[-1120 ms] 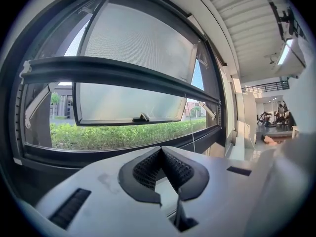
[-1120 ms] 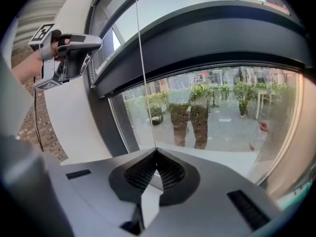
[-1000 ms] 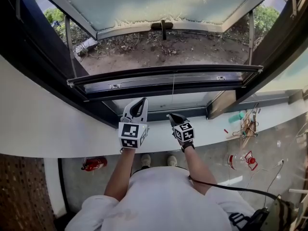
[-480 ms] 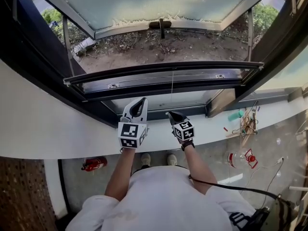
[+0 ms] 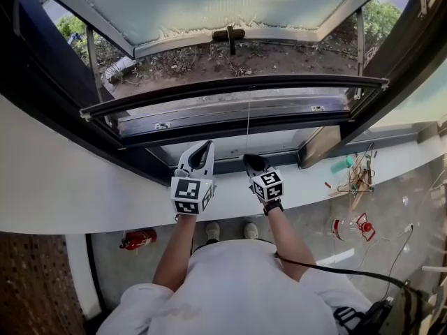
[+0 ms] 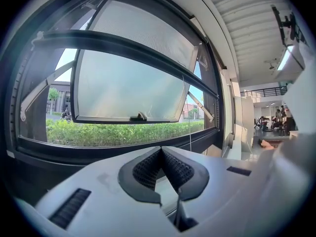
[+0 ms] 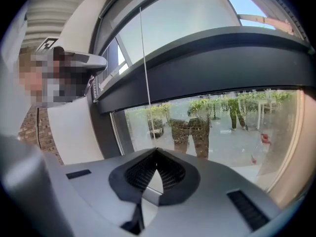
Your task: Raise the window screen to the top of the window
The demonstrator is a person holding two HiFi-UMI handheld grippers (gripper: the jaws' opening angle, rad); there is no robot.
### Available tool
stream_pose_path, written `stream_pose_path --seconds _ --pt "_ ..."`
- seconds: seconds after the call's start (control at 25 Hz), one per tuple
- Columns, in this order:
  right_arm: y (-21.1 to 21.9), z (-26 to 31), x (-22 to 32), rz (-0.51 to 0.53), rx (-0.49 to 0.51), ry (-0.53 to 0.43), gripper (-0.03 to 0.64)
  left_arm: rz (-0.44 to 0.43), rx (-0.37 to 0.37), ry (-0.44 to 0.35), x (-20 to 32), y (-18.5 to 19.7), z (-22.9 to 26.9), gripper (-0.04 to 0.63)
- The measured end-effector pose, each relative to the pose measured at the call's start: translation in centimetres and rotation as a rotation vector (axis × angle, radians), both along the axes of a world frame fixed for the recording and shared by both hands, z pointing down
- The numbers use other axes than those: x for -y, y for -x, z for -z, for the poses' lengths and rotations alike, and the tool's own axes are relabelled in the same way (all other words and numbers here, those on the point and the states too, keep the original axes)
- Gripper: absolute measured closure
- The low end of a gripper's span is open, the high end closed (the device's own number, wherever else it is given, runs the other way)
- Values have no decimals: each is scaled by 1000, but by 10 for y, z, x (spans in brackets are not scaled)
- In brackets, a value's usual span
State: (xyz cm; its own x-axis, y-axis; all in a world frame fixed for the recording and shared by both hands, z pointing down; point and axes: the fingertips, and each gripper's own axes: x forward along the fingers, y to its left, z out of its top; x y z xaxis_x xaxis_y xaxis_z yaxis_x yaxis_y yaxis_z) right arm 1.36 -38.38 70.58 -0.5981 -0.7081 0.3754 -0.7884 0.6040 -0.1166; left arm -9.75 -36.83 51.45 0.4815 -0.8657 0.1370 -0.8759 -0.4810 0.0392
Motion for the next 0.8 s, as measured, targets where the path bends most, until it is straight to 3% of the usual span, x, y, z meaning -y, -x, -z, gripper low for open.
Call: stream_pose_path --seconds 0.4,0.8 --pt "4 12 -1 -1 30 -21 614 1 -10 5 1 2 -2 594" --pt "1 22 0 -21 120 -15 614 3 -12 10 2 4 -4 594"
